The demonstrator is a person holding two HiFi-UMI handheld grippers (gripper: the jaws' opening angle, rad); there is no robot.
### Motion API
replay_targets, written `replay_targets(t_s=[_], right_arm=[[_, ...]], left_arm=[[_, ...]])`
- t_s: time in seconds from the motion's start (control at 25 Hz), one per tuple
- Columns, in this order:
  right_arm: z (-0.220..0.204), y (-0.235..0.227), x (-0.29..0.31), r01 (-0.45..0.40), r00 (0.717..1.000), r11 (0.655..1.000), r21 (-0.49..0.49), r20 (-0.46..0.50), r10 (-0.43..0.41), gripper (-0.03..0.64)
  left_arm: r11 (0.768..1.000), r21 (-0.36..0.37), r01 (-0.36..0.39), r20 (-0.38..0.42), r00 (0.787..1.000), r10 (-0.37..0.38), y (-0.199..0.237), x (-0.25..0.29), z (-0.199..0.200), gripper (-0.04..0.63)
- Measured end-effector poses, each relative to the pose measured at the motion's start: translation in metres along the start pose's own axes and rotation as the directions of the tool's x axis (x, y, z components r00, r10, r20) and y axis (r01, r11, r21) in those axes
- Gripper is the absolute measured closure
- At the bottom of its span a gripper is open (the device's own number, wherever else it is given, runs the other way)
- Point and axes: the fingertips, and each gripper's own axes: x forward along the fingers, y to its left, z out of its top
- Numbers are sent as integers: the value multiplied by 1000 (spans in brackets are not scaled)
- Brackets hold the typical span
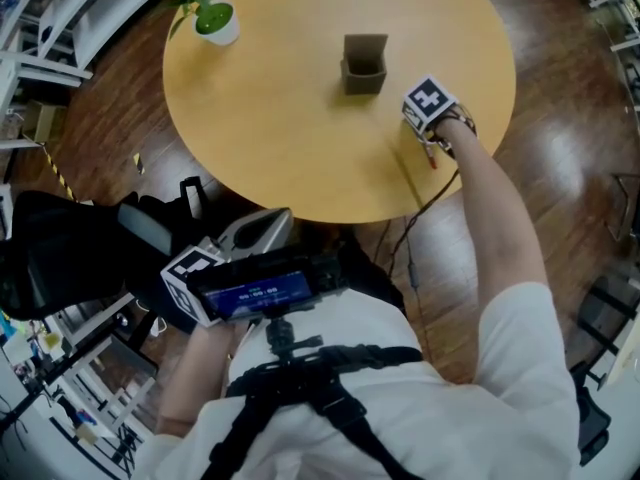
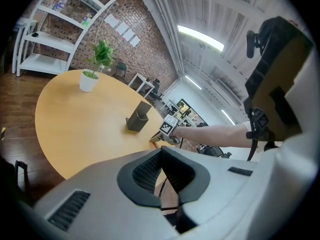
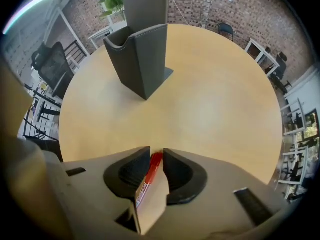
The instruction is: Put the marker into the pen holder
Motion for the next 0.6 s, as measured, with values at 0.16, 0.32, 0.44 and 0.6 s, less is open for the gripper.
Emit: replay_targets(t_s=[0.16,0.32,0.44,0.6], right_arm=[[5,-4,-12,14,997,999,29,78,-17,551],[30,-3,-64,19,938,994,110,341,-55,552],[47,-2,-114,51,842,988,145,526,-121,554],[71,1,-176,44,687,980,194,707,-171,554]], left_arm=[[1000,5,9,-2,1000,-9,-3,2,3,600],[1000,17,24,-3,1000,-24,-7,5,7,599],[999,22,34,-8,999,-34,-12,9,8,599],[998,43,48,-16,999,-48,-20,15,9,599]])
